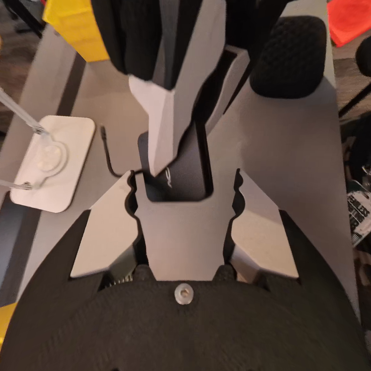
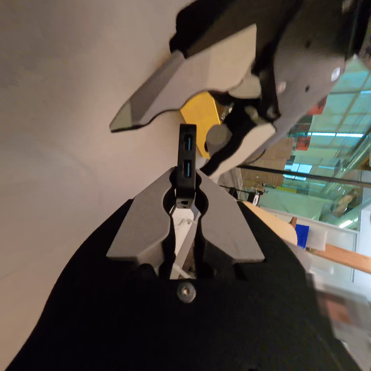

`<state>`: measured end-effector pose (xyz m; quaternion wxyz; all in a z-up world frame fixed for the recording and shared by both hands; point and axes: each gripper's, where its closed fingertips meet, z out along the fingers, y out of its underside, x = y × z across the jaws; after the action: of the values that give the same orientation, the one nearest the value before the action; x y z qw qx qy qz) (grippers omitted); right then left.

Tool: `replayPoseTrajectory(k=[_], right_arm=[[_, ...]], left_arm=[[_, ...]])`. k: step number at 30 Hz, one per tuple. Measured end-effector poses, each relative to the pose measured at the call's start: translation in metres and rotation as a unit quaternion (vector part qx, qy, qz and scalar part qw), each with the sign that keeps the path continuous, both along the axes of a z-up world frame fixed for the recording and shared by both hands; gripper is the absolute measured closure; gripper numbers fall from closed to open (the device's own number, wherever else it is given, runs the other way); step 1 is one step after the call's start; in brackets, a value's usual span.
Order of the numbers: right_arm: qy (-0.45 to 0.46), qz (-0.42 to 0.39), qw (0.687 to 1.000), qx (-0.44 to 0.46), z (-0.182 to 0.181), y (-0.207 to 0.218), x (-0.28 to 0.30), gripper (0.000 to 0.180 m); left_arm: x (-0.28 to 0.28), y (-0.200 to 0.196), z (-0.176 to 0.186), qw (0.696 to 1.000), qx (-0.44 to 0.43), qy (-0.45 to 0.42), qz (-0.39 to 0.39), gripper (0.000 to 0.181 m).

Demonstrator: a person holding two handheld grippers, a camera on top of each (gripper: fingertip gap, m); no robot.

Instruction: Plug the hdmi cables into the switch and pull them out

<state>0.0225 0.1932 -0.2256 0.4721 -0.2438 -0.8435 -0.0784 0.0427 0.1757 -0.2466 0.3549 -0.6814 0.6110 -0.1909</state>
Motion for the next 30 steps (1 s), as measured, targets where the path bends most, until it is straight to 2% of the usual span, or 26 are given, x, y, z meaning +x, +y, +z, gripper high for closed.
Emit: replayPoseTrajectory(k=[5, 10, 15, 18, 21, 30], right_arm=[[0.011, -0.056, 0.998, 0.005, 0.023, 0.032, 0.039, 0.169], [0.039, -0.136, 0.990, 0.025, 0.069, 0.076, 0.094, 0.169], [0.055, -0.252, 0.964, 0.058, 0.126, 0.139, 0.178, 0.169], [0.041, -0.316, 0.947, 0.045, 0.138, 0.175, 0.231, 0.169], [-0.004, -0.372, 0.928, 0.010, 0.119, 0.209, 0.278, 0.169], [-0.154, -0.416, 0.889, -0.112, -0.008, 0.264, 0.343, 0.168]], left_arm=[[-0.004, 0.017, 0.027, 0.997, 0.042, -0.042, 0.039, 0.085], [-0.020, 0.039, 0.047, 0.990, 0.074, -0.079, 0.094, 0.088], [-0.031, 0.045, 0.035, 0.990, 0.076, -0.051, 0.103, 0.097], [-0.030, 0.044, 0.027, 0.992, 0.075, -0.037, 0.096, 0.100], [-0.031, 0.044, 0.021, 0.993, 0.076, -0.019, 0.093, 0.101], [-0.033, 0.040, 0.003, 0.995, 0.062, 0.014, 0.080, 0.106]])
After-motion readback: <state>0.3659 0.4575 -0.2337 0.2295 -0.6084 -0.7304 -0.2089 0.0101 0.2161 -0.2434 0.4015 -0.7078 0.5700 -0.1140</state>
